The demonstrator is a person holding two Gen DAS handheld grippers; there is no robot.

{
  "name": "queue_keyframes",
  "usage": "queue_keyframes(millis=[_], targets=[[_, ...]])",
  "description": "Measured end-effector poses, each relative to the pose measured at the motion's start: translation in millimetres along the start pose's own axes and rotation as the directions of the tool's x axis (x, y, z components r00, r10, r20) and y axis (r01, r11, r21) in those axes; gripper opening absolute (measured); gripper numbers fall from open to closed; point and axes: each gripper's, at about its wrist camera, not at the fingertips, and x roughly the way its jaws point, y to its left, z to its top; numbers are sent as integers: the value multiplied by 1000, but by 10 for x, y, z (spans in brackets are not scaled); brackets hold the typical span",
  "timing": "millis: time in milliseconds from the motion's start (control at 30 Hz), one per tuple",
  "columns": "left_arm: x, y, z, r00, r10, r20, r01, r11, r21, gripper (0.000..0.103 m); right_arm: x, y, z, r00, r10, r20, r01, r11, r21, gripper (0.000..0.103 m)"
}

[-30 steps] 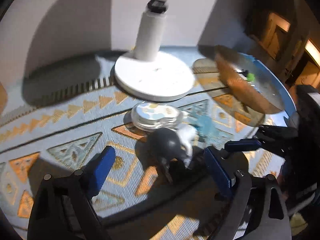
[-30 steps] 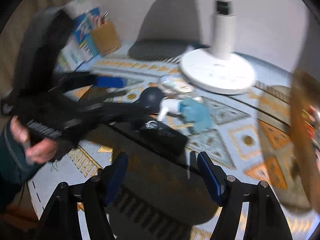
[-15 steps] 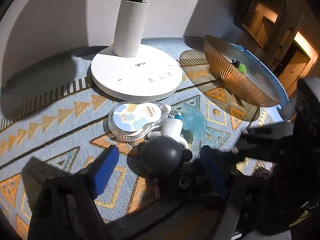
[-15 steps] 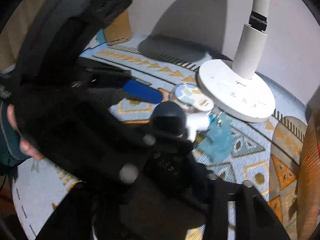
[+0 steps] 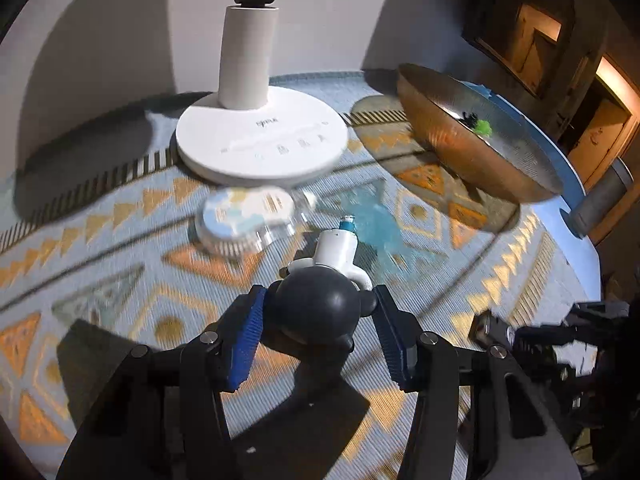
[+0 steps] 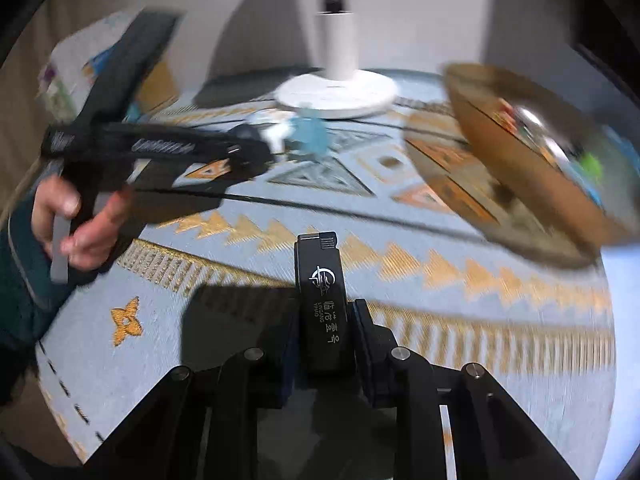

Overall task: Organize rigid objects
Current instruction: 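Grasp the black-and-white figure with the left gripper while the right gripper grasps the black USB box, then carry figure and USB box into the amber bowl and open both grippers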

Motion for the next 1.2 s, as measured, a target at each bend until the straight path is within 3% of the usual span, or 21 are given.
queue_keyframes(millis=[133, 233, 367, 533, 633, 667, 767, 833, 1000, 1033, 1067, 1133, 1200], targets=[[-271, -132, -345, 997, 80, 10, -80, 996, -45, 44, -149, -91, -192, 1000, -9, 20, 7, 995, 99, 25], [-473, -200, -609, 992, 122, 13, -119, 984, -131, 44, -247, -127, -326, 999, -13, 38, 7, 987, 161, 25], [-636, -248, -924, 996, 83, 19, -78, 978, -192, 44, -314, -87, -456, 999, -5, 53, -4, 986, 167, 25], [-736, -287, -1069, 996, 87, 36, -80, 982, -173, 45, -350, -54, -497, 999, -18, 50, 10, 986, 167, 29], [-740, -304, -1040, 995, 91, 45, -82, 981, -177, 59, -305, -28, -445, 999, 8, 52, -16, 987, 159, 51], [-740, -316, -1026, 993, 104, 52, -93, 979, -179, 67, -298, -6, -429, 998, 21, 55, -29, 987, 155, 55], [-706, -330, -993, 991, 119, 63, -107, 979, -174, 70, -241, 79, -397, 997, -47, 57, 40, 993, 112, 55], [-645, -362, -978, 992, 117, 43, -110, 983, -147, 70, -236, 144, -410, 996, -77, 53, 73, 995, 74, 53], [-554, -498, -1016, 996, 88, 17, -87, 995, -49, 69, -237, 185, -439, 989, -140, 56, 138, 990, 34, 28], [-568, -519, -1019, 996, 89, 23, -88, 995, -41, 64, -239, 189, -440, 988, -141, 57, 139, 990, 32, 25], [-584, -552, -1020, 995, 96, 32, -96, 995, -22, 44, -240, 194, -437, 988, -146, 59, 144, 989, 30, 24], [-621, -588, -1025, 997, 68, 39, -68, 998, -1, 40, -246, 210, -434, 990, -126, 62, 124, 992, 27, 24], [-671, -607, -1023, 996, 72, 53, -72, 997, -6, 38, -261, 207, -439, 996, -47, 73, 44, 998, 43, 24]])
